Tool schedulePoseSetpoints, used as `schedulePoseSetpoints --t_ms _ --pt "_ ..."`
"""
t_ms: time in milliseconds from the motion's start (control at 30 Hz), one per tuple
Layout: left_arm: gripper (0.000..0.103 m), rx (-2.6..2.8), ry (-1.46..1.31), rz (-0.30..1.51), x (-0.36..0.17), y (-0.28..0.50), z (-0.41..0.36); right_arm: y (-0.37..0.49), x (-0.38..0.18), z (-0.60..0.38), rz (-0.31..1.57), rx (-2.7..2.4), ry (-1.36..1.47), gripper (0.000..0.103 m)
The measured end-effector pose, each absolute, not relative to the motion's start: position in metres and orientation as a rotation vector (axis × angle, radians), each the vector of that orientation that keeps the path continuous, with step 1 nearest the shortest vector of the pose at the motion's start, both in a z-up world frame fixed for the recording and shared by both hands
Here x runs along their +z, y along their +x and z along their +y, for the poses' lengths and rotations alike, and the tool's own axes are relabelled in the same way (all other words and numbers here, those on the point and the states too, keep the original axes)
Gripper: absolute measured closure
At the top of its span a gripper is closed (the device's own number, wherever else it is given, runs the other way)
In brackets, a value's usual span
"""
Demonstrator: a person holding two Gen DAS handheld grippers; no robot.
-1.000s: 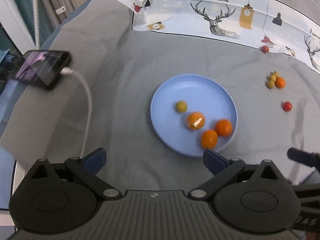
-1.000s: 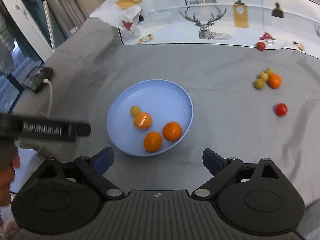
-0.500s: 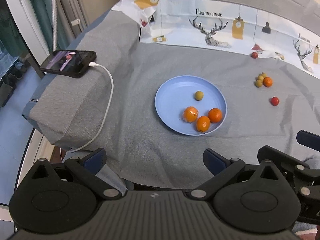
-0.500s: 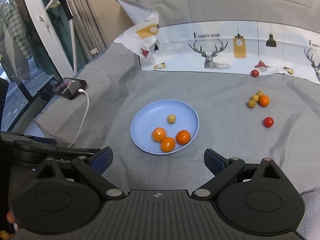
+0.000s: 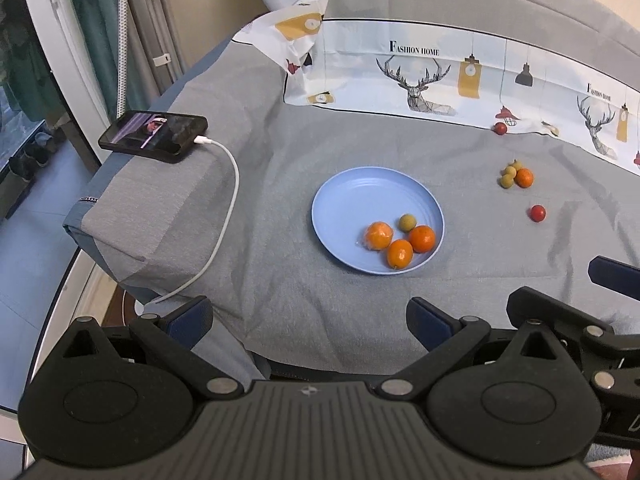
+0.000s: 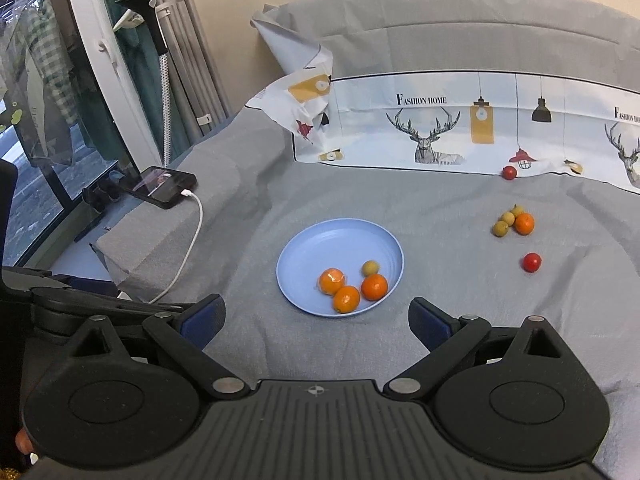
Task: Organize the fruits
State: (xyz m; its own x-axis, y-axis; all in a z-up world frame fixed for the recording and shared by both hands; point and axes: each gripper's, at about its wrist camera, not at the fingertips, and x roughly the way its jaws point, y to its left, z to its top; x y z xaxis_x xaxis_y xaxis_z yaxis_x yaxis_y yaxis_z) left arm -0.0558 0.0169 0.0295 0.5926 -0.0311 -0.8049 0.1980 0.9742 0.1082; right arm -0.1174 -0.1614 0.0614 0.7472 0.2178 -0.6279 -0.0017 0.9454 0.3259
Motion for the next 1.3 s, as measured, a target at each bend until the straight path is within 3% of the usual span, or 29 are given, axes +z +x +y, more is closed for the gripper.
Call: schedulePoseSetpoints --t_ms 833,1067,1300 --pt "0.000 -0.124 0.221 1.007 0.010 -0.035 0.005 -0.108 0.047 -0.168 0.759 0.119 0.338 0.005" --pt "0.000 -0.120 0.229 1.091 -0.009 0.003 -0.019 -0.090 0.018 -0.208 0.773 0.008 0.387 0.005" --pt "0.000 -0.206 0.276 1.111 -0.029 0.058 -0.094 -0.066 -0.038 -0.269 0.808 -0.176 0.394 0.005"
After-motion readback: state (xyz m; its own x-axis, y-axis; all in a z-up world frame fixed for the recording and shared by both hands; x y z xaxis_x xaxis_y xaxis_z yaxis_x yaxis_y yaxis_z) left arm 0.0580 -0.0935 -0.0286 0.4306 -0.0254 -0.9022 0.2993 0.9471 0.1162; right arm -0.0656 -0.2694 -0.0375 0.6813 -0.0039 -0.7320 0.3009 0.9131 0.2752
